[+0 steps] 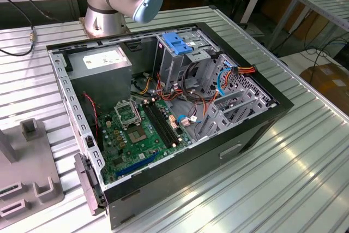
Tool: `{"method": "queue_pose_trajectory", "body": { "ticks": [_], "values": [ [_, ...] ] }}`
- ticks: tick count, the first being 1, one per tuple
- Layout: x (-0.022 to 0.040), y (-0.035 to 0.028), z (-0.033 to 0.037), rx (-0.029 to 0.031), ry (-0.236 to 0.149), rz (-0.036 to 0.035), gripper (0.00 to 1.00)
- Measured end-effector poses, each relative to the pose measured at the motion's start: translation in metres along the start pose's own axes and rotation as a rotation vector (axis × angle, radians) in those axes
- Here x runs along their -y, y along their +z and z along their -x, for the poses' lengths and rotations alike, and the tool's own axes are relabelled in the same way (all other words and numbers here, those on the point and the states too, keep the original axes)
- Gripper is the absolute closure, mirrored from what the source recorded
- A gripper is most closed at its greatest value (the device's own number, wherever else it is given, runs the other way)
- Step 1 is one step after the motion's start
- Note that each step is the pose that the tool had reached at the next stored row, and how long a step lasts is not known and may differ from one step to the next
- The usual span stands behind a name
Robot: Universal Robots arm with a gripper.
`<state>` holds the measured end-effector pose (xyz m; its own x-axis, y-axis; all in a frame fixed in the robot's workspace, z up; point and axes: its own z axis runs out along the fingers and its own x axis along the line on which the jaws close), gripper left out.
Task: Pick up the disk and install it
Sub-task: 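Pick up the disk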
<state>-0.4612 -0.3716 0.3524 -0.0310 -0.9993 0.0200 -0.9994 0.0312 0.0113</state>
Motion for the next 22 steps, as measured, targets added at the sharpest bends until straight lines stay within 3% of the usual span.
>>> {"method": "queue_pose_trajectory", "body": {
  "ticks": [22],
  "values": [
    [-0.0001, -0.0107, -0.0002, -0.0001, 0.000, 0.0000, 0.63]
  ]
}}
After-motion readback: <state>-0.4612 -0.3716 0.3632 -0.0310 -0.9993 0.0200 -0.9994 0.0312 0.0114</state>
